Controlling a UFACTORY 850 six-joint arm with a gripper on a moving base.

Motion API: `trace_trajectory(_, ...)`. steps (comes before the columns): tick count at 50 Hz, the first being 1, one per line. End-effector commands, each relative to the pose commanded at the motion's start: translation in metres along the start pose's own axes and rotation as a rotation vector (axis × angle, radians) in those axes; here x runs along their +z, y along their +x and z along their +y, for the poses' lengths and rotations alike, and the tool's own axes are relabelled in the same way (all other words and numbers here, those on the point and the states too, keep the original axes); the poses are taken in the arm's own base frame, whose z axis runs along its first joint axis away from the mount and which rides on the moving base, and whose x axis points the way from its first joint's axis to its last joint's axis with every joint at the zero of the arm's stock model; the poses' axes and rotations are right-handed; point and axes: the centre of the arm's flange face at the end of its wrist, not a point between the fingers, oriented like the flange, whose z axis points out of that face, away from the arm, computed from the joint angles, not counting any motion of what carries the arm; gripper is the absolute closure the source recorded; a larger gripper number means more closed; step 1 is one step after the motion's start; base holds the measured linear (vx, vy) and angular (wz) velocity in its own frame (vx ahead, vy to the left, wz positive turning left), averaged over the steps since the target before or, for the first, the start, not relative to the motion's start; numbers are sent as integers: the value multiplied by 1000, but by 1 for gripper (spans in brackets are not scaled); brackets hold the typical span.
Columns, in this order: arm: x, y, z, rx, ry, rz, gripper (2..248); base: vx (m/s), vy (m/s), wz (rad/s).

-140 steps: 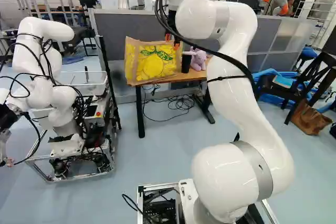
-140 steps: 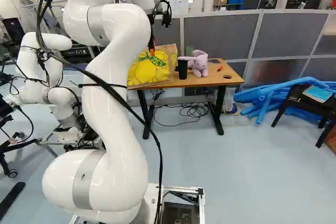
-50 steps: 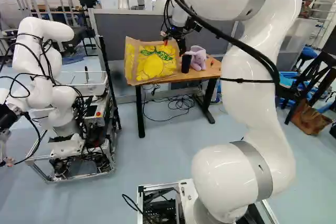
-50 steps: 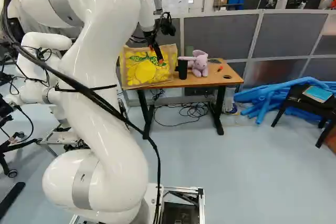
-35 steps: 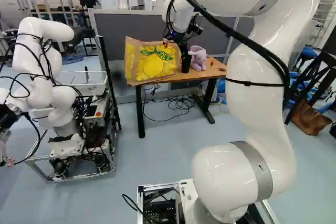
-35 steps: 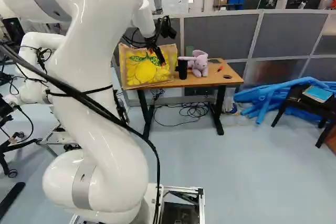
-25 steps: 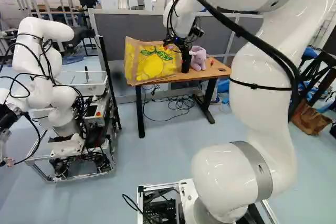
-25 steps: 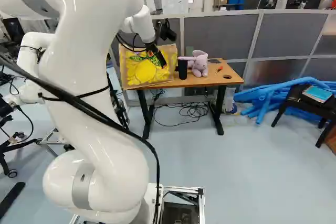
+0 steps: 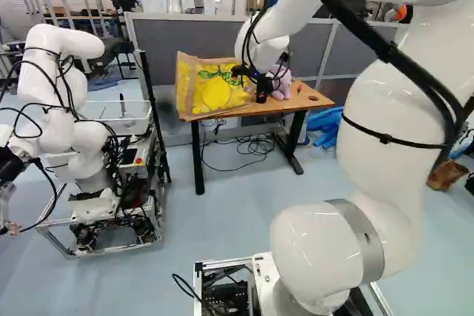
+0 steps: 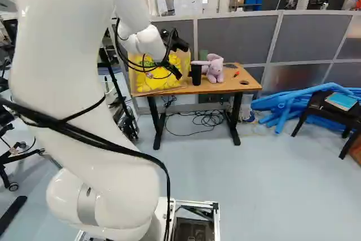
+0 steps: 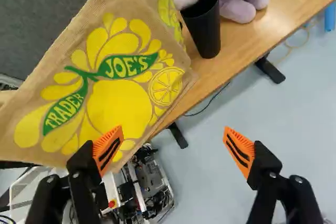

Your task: Pick up the bag on the ground and place it on the table

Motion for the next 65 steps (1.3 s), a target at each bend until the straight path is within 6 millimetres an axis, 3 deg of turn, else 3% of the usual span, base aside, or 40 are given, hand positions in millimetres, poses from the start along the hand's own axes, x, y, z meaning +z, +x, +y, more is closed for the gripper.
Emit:
trace_trajectory(34, -37, -100, 68, -258, 72, 186, 3, 0, 0, 0)
trace_trajectory(65, -67, -169, 112, -419, 91, 313, 3, 0, 0, 0)
